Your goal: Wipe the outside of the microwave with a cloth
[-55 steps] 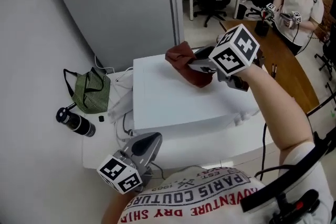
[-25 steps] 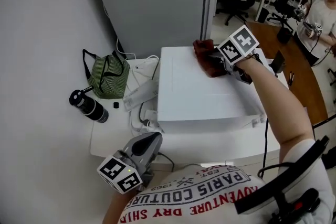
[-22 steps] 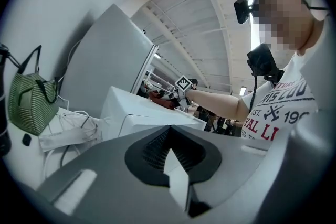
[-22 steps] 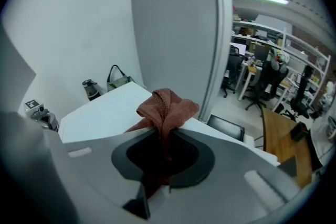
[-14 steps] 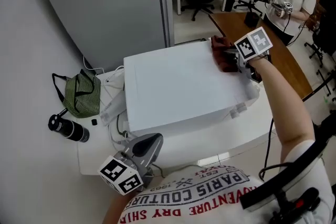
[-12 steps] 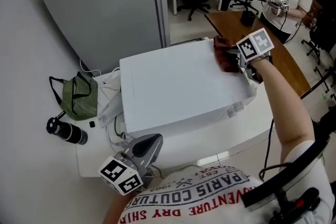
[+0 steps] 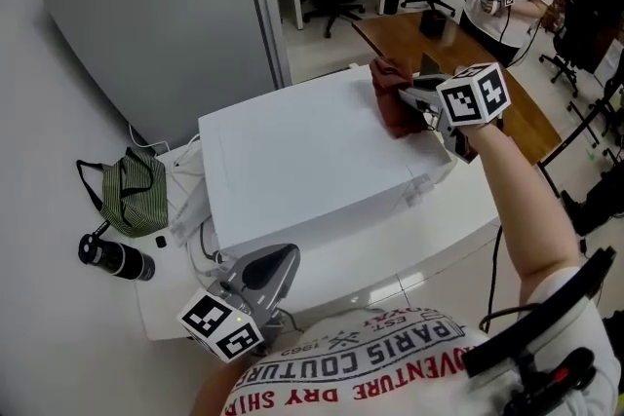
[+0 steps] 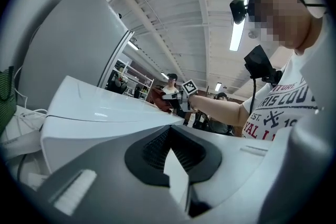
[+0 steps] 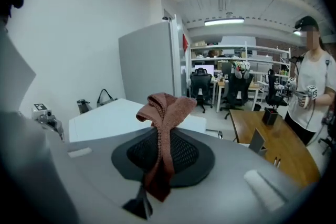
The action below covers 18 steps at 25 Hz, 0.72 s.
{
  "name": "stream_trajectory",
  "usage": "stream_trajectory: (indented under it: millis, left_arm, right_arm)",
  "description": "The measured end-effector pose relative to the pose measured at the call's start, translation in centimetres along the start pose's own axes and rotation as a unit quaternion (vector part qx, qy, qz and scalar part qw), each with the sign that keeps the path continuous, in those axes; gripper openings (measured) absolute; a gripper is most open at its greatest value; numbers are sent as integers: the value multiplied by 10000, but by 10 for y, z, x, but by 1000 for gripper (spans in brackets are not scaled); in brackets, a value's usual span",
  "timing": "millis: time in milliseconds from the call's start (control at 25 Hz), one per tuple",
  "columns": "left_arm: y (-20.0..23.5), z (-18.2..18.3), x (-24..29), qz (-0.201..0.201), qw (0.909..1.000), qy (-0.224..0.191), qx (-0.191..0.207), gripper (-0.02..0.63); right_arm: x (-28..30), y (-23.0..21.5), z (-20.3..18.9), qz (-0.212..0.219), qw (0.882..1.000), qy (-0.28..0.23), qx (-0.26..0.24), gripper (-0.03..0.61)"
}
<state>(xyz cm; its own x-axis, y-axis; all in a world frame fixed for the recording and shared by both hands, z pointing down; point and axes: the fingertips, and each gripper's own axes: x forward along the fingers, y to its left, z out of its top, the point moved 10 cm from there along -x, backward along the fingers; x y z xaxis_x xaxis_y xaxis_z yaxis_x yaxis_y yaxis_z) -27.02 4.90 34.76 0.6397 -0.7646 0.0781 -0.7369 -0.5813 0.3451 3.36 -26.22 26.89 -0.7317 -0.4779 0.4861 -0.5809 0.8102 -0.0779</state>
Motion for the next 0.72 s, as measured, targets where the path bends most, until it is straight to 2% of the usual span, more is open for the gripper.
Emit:
stream_trajectory:
  millis: [120, 200, 280, 360, 440, 560, 720]
  left_arm:
    - [-1, -2, 1, -152, 9999, -5, 16, 5]
    - [-1, -3, 2, -300, 9995, -9, 42, 5]
    - [-3, -4, 3, -455, 9990, -20, 48, 5]
    - [-6, -7, 7, -608, 9981, -22, 55, 5]
    - [-9, -9, 10, -740, 9972, -2, 46, 5]
    - [-16, -14, 18, -905, 9959, 70, 23, 5]
    - [-28, -20, 35, -1014, 9946, 215, 15, 5]
  right_arm:
    - [-34, 41, -6, 435, 9964, -719, -110, 44]
    - [-56, 77, -20, 951, 9893, -1102, -78, 44]
    - [-70, 115, -41, 1573, 9806, -1172, -58, 44]
    - [-77, 148, -65, 1981, 9739, -1090, -180, 44]
    - [-79, 174, -87, 2111, 9711, -1100, -183, 44]
    - [-81, 198, -116, 2262, 9640, -1380, 218, 43]
    - [-86, 195, -143, 2394, 9600, -1374, 467, 43]
